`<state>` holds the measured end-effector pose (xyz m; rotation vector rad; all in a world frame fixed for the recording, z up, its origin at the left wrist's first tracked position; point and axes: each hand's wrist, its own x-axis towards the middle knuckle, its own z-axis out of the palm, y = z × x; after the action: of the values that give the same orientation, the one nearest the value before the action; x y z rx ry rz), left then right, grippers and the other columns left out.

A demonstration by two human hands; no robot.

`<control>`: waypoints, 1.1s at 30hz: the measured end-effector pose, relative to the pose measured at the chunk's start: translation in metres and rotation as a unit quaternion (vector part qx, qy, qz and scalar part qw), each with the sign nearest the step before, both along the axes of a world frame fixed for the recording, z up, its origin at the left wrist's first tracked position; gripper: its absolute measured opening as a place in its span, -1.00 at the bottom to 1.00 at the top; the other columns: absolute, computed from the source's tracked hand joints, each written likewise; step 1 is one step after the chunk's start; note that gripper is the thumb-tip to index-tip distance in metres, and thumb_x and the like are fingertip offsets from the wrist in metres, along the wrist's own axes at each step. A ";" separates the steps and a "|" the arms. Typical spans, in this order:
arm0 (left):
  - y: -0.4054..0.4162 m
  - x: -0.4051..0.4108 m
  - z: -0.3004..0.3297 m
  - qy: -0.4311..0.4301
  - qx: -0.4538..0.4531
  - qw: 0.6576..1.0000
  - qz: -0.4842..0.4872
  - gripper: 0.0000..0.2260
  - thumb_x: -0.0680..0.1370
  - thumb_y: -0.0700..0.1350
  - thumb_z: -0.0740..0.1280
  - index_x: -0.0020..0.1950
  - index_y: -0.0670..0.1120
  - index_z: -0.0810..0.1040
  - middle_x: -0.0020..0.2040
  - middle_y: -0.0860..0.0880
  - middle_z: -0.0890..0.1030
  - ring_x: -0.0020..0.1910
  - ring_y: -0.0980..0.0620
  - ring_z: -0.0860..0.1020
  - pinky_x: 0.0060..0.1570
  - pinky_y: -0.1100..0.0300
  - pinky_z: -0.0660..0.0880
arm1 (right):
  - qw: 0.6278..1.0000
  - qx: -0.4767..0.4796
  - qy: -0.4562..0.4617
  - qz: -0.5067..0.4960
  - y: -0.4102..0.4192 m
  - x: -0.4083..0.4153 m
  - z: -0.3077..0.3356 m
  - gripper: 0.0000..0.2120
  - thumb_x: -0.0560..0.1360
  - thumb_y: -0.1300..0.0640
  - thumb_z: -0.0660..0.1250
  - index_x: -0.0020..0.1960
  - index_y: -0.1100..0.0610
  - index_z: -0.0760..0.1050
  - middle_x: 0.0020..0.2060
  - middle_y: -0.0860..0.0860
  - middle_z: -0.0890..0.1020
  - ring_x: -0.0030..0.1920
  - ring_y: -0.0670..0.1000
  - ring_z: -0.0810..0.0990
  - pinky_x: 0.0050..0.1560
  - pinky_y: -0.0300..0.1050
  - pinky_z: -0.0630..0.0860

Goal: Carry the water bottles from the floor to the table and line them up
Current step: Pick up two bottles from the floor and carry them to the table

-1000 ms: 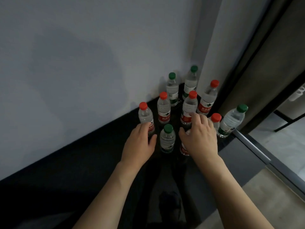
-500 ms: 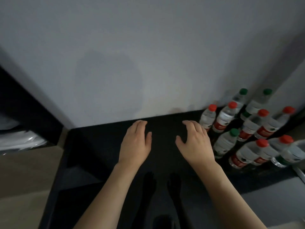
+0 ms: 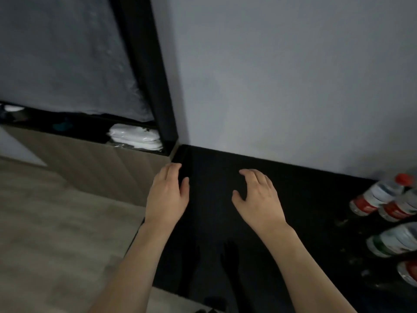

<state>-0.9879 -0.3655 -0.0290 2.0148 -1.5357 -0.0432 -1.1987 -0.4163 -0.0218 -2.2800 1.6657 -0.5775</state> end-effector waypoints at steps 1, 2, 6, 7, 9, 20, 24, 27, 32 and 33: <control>0.008 0.008 0.002 0.005 0.002 1.000 0.023 -0.65 0.57 -0.10 0.33 0.33 -0.19 0.48 0.22 -0.15 0.54 0.19 -0.16 0.53 0.15 -0.01 0.49 | 1.000 0.004 0.004 0.018 0.000 0.009 0.001 -0.44 0.47 -0.03 0.37 0.42 0.00 0.31 0.35 -0.02 0.43 0.40 0.00 0.36 0.39 -0.07 0.28; 0.015 0.016 0.004 0.009 0.003 0.999 0.042 -0.65 0.57 -0.12 0.33 0.33 -0.20 0.48 0.21 -0.16 0.54 0.18 -0.18 0.53 0.16 -0.02 0.48 | 0.999 0.009 0.004 0.034 -0.001 0.019 0.002 -0.44 0.48 -0.04 0.37 0.43 -0.01 0.30 0.36 -0.02 0.43 0.40 0.00 0.36 0.39 -0.07 0.28; 0.046 0.045 0.010 0.003 0.010 0.995 0.097 -0.64 0.58 -0.11 0.32 0.34 -0.20 0.47 0.25 -0.17 0.53 0.22 -0.18 0.51 0.18 -0.04 0.50 | 0.995 0.020 -0.018 0.100 0.003 0.063 0.008 -0.45 0.49 -0.02 0.35 0.44 0.01 0.30 0.37 -0.01 0.42 0.42 0.02 0.33 0.42 -0.04 0.27; 0.053 0.053 0.012 0.008 0.011 0.994 0.111 -0.64 0.59 -0.11 0.32 0.35 -0.20 0.47 0.26 -0.17 0.52 0.22 -0.18 0.51 0.18 -0.06 0.50 | 0.993 0.019 -0.021 0.119 0.006 0.075 0.010 -0.46 0.50 -0.01 0.34 0.44 0.02 0.31 0.37 0.00 0.42 0.42 0.03 0.33 0.43 -0.03 0.27; 0.068 0.072 0.015 0.018 0.007 0.990 0.138 -0.64 0.59 -0.10 0.30 0.36 -0.19 0.46 0.29 -0.17 0.50 0.24 -0.17 0.50 0.21 -0.06 0.49 | 0.988 0.019 -0.023 0.153 0.014 0.100 0.015 -0.47 0.51 0.00 0.33 0.44 0.03 0.32 0.37 0.00 0.41 0.42 0.03 0.32 0.45 -0.02 0.27; 0.167 0.232 0.012 0.032 -0.009 0.965 0.261 -0.63 0.63 -0.06 0.25 0.41 -0.16 0.41 0.35 -0.12 0.48 0.32 -0.13 0.45 0.29 -0.01 0.42 | 0.958 0.029 0.001 0.287 0.069 0.292 0.025 -0.46 0.52 0.00 0.31 0.46 0.05 0.29 0.39 0.01 0.38 0.41 0.05 0.31 0.43 0.03 0.28; 0.210 0.304 0.012 0.025 -0.011 0.953 0.302 -0.64 0.62 -0.07 0.27 0.38 -0.17 0.44 0.34 -0.12 0.50 0.30 -0.15 0.47 0.27 0.00 0.41 | 0.945 0.040 0.002 0.324 0.099 0.373 0.024 -0.46 0.52 0.00 0.30 0.46 0.03 0.28 0.40 -0.01 0.36 0.38 0.05 0.31 0.38 0.01 0.32; 0.241 0.352 0.014 0.023 -0.010 0.943 0.332 -0.65 0.61 -0.09 0.29 0.37 -0.18 0.46 0.32 -0.14 0.51 0.26 -0.16 0.49 0.24 0.01 0.41 | 0.938 0.030 -0.001 0.345 0.121 0.428 0.025 -0.48 0.50 0.02 0.31 0.43 0.04 0.33 0.36 -0.01 0.40 0.33 0.05 0.36 0.32 -0.02 0.33; 0.271 0.414 0.016 0.026 -0.010 0.931 0.365 -0.65 0.61 -0.09 0.29 0.37 -0.18 0.46 0.32 -0.14 0.51 0.28 -0.15 0.48 0.25 0.03 0.41 | 0.929 0.032 0.013 0.369 0.142 0.499 0.025 -0.48 0.47 0.04 0.33 0.41 0.05 0.36 0.34 0.00 0.44 0.32 0.09 0.40 0.31 0.00 0.36; 0.273 0.425 0.015 0.029 -0.012 0.929 0.368 -0.65 0.61 -0.08 0.29 0.37 -0.17 0.46 0.32 -0.14 0.51 0.29 -0.15 0.48 0.25 0.03 0.41 | 0.927 0.033 0.016 0.372 0.143 0.512 0.025 -0.48 0.46 0.04 0.34 0.41 0.05 0.36 0.34 0.00 0.44 0.32 0.09 0.40 0.31 0.01 0.36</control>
<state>-0.5629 -0.0922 -0.0136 2.4146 -0.6602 0.2107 -0.6870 -0.2734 0.0028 -2.6118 0.6888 -0.2911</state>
